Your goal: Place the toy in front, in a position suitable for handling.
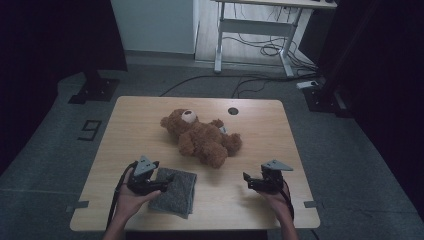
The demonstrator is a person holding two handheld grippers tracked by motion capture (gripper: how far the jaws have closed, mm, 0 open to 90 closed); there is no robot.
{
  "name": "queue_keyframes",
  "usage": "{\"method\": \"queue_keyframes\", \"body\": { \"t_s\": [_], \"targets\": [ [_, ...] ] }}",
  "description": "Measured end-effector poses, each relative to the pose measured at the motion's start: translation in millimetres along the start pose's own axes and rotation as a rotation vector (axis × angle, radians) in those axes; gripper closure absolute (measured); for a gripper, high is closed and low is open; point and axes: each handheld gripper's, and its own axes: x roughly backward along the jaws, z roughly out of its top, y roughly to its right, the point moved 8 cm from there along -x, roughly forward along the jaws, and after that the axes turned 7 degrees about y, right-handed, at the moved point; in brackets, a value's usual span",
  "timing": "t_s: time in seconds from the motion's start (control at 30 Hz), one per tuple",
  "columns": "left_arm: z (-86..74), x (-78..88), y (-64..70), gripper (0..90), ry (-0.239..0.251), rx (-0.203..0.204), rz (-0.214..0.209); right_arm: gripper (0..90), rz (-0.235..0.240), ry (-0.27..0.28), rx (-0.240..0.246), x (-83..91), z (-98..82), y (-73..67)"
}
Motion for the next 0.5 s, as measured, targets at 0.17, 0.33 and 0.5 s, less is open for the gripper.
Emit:
{"method": "queue_keyframes", "body": {
  "t_s": [0.17, 0.33, 0.5],
  "targets": [
    [14.1, -10.0, -2.5, 22.0, 0.013, -0.03, 0.026, 13.8, 0.072, 0.018, 0.026, -1.3, 14.2, -18.0],
    [17.7, -28.4, -4.0, 20.6, 0.0, -0.021, 0.018, 13.6, 0.11, 0.039, 0.037, -0.3, 25.6, -33.3],
    [20.0, -50.8, -11.3, 20.1, -0.005, 0.01, 0.014, 13.6, 0.137, 0.047, 0.037, -5.7, 31.3, -44.6]
  ]
}}
